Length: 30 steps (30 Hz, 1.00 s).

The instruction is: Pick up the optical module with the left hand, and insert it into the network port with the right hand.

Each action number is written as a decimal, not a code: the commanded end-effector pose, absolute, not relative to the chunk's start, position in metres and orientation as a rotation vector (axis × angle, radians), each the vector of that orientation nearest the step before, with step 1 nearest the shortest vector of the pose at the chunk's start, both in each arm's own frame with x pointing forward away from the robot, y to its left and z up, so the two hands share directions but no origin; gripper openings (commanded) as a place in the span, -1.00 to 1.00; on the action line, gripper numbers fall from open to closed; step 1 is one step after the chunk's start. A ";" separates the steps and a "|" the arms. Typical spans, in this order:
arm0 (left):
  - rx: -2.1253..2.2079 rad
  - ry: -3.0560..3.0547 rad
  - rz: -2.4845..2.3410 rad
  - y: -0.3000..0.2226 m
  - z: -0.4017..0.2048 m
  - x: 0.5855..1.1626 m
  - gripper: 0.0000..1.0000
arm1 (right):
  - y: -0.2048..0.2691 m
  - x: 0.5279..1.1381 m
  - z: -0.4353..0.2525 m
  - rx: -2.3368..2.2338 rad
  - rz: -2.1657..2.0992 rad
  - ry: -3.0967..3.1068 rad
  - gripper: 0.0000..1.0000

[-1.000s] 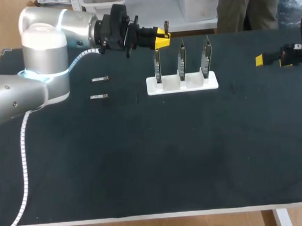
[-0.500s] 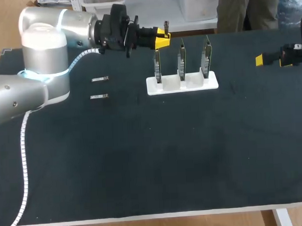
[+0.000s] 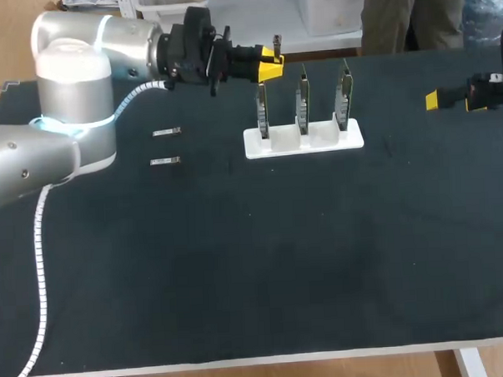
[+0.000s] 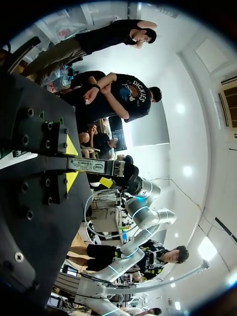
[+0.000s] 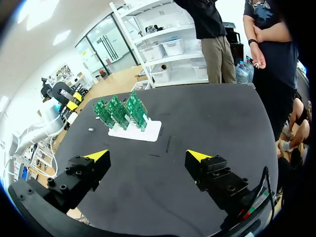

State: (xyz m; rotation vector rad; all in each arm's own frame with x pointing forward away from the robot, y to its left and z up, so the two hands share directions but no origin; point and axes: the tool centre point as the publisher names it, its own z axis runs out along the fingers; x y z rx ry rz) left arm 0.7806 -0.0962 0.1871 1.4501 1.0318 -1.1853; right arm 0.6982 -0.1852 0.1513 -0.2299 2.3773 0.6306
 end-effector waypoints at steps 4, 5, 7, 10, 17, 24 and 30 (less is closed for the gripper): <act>1.456 1.030 -1.189 -0.097 0.187 0.783 -1.00 | -0.185 0.698 0.151 -0.229 0.629 2.377 1.00; 1.456 1.030 -1.189 -0.097 0.187 0.783 -1.00 | -0.185 0.698 0.151 -0.229 0.629 2.377 1.00; 1.456 1.030 -1.189 -0.097 0.187 0.783 -1.00 | -0.185 0.698 0.151 -0.229 0.629 2.377 1.00; 1.456 1.030 -1.189 -0.097 0.187 0.783 -1.00 | -0.185 0.698 0.151 -0.229 0.629 2.377 1.00; 1.456 1.030 -1.189 -0.097 0.187 0.783 -1.00 | -0.184 0.701 0.152 -0.248 0.639 2.369 1.00; 1.456 1.030 -1.189 -0.097 0.187 0.783 -1.00 | -0.164 0.728 0.174 -0.412 0.644 2.308 1.00; 1.456 1.030 -1.189 -0.097 0.187 0.783 -1.00 | -0.143 0.745 0.194 -0.526 0.635 2.262 1.00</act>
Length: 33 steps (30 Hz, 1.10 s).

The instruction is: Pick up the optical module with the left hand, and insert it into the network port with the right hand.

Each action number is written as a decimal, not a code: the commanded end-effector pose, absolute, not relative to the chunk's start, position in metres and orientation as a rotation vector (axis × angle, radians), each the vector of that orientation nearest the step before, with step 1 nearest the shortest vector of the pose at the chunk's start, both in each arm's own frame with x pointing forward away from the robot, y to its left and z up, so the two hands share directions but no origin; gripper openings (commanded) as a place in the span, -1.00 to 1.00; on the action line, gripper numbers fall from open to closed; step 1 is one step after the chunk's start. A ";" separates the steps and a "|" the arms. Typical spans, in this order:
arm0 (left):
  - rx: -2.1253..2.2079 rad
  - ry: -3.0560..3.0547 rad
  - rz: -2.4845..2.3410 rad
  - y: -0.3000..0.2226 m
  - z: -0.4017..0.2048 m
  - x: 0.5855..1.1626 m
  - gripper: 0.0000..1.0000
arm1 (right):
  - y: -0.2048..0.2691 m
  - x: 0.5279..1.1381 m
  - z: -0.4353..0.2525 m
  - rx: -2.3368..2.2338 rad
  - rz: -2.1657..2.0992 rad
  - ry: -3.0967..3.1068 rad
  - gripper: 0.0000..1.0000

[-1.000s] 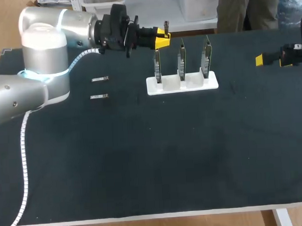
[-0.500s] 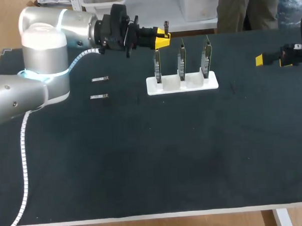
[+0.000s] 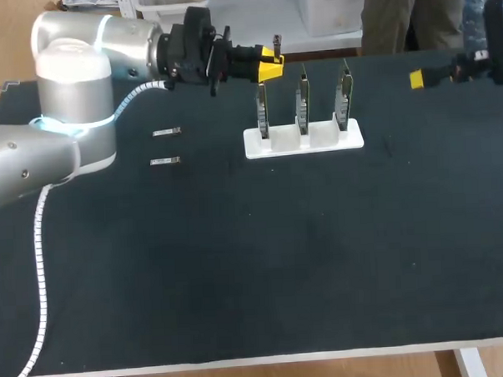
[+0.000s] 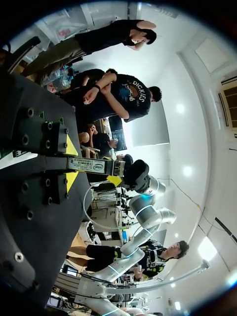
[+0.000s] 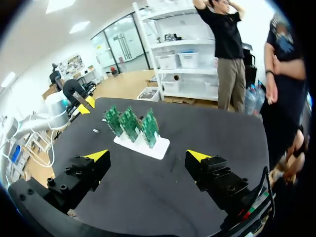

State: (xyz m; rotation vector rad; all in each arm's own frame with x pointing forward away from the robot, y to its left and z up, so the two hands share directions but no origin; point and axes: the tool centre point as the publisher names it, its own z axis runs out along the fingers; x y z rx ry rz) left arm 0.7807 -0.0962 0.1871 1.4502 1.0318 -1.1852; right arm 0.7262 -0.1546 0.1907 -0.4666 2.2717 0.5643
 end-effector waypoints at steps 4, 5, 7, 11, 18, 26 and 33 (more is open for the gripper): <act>1.456 1.030 -1.189 -0.097 0.187 0.783 -1.00 | -0.133 0.749 0.201 -0.576 0.644 2.242 1.00; 1.456 1.030 -1.189 -0.097 0.187 0.783 -1.00 | -0.129 0.750 0.202 -0.589 0.637 2.242 1.00; 1.456 1.030 -1.189 -0.097 0.187 0.783 -1.00 | -0.126 0.753 0.205 -0.610 0.639 2.230 1.00; 1.456 1.030 -1.189 -0.097 0.187 0.783 -1.00 | -0.119 0.765 0.212 -0.650 0.645 2.206 1.00; 1.456 1.030 -1.189 -0.097 0.187 0.783 -1.00 | -0.092 0.774 0.226 -0.805 0.715 2.154 1.00; 1.456 1.030 -1.189 -0.097 0.187 0.783 -1.00 | -0.061 0.770 0.218 -0.914 0.784 2.158 1.00; 1.456 1.030 -1.189 -0.097 0.187 0.783 -1.00 | -0.061 0.770 0.218 -0.914 0.784 2.158 1.00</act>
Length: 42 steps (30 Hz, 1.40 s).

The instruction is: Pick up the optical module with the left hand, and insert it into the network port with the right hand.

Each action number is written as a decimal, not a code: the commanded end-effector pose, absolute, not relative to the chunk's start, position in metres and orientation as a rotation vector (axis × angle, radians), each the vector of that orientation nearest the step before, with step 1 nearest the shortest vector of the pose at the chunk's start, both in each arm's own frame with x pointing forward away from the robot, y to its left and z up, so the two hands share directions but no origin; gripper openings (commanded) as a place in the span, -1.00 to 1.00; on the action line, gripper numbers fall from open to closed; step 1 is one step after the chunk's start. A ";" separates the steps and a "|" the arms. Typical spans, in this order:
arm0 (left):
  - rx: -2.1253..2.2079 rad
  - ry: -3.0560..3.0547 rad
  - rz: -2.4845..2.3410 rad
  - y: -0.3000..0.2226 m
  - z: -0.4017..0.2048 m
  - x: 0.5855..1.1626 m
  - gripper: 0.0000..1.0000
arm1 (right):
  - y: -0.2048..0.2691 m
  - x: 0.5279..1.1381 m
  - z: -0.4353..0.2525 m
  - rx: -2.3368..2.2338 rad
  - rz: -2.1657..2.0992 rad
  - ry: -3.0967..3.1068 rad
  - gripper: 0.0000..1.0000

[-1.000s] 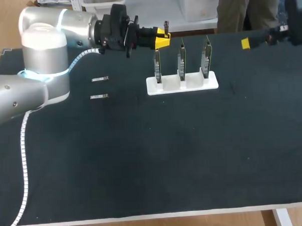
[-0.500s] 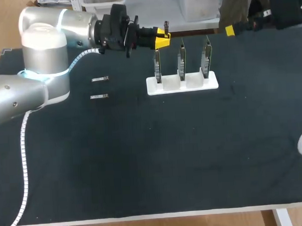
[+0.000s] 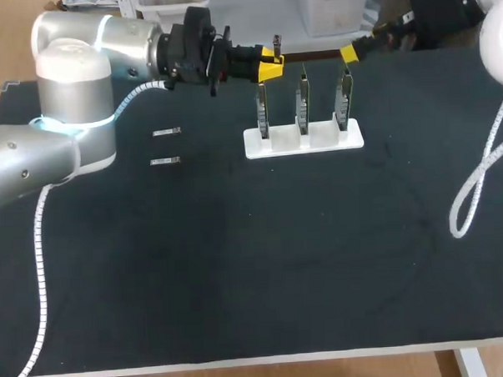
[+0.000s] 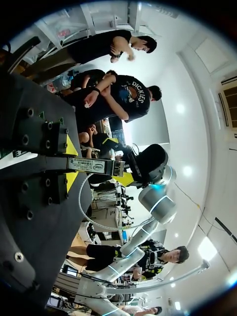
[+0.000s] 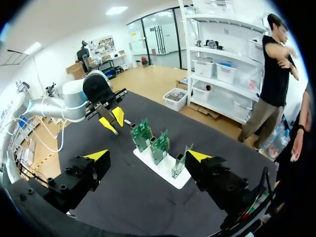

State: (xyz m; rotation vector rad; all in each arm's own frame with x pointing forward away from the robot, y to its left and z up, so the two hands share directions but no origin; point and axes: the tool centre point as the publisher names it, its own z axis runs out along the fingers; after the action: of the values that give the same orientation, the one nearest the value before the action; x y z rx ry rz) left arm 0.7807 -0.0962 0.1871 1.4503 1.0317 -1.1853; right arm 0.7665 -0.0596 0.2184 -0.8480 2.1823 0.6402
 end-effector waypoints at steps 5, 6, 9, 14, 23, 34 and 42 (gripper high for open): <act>1.456 1.030 -1.189 -0.097 0.187 0.783 -1.00 | -0.061 0.770 0.218 -0.914 0.784 2.158 1.00; 1.456 1.030 -1.189 -0.097 0.187 0.783 -1.00 | -0.061 0.770 0.218 -0.914 0.784 2.158 1.00; 1.456 1.030 -1.189 -0.097 0.187 0.783 -1.00 | -0.061 0.770 0.218 -0.914 0.784 2.158 1.00; 1.456 1.030 -1.189 -0.097 0.187 0.783 -1.00 | -0.056 0.772 0.223 -0.942 0.774 2.141 1.00; 1.456 1.030 -1.189 -0.097 0.187 0.783 -1.00 | 0.001 0.777 0.244 -1.181 0.845 1.998 1.00; 1.456 1.030 -1.189 -0.097 0.187 0.783 -1.00 | 0.005 0.771 0.258 -1.316 0.796 1.921 1.00; 1.456 1.030 -1.189 -0.097 0.187 0.783 -1.00 | 0.003 0.769 0.265 -1.323 0.807 1.920 1.00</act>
State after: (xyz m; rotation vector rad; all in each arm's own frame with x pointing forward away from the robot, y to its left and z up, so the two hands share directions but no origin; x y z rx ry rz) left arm 0.7807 -0.0962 0.1871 1.4503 1.0318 -1.1853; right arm 0.7686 0.0029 0.2647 -1.3224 1.9223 0.8039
